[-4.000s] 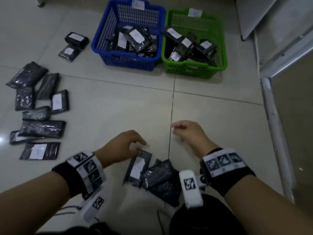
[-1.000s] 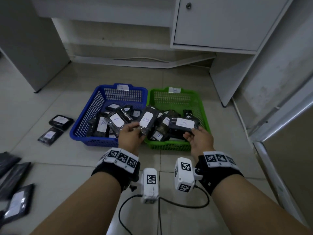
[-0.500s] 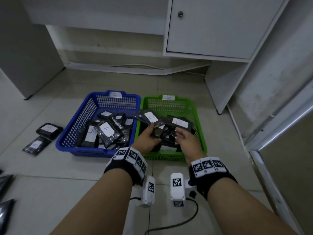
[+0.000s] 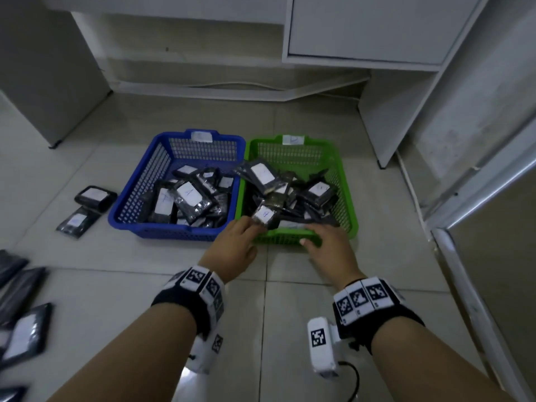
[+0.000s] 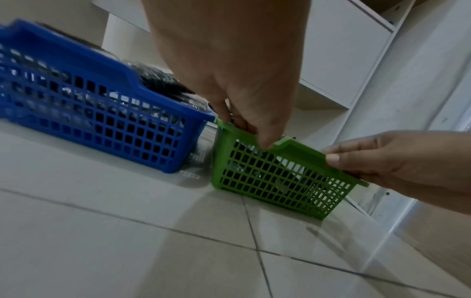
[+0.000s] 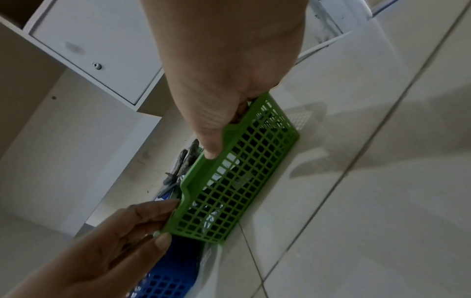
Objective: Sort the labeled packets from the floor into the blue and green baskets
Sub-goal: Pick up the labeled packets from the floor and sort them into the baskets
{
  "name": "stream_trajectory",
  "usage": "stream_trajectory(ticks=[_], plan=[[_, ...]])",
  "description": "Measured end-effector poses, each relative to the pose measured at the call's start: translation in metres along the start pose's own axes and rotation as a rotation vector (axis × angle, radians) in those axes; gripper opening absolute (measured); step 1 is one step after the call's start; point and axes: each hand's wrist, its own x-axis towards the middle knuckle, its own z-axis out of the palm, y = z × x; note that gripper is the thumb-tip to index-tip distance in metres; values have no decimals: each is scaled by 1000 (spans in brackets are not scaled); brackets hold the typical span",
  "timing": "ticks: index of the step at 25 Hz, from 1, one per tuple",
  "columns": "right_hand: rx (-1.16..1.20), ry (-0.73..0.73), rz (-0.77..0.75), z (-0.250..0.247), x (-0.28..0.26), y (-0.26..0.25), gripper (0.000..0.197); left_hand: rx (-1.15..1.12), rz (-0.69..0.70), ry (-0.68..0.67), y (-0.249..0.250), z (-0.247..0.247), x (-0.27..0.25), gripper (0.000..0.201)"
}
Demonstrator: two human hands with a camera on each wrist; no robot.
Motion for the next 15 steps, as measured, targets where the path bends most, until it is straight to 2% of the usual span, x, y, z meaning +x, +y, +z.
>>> stream_trajectory(ticks=[2, 4, 7, 9, 10, 12, 15], plan=[[46, 6, 18, 4, -11, -6, 42, -44, 17, -122, -6, -11, -12, 51], [139, 44, 30, 11, -25, -18, 42, -69, -19, -193, -11, -24, -33, 50], [240, 62, 27, 26, -64, -46, 40, -158, -84, -116, -18, -37, -99, 33], [306, 15, 34, 39, -99, -64, 39, -221, -151, -80, -22, -38, -153, 25], [321, -44, 57, 55, -133, -72, 38, -242, -199, -105, -21, -36, -194, 23], [300, -179, 94, 73, -171, -75, 39, -235, -247, -167, -21, -35, -233, 21], [1, -503, 73, 104, -249, -88, 53, -208, -302, -247, -20, -39, -308, 19]])
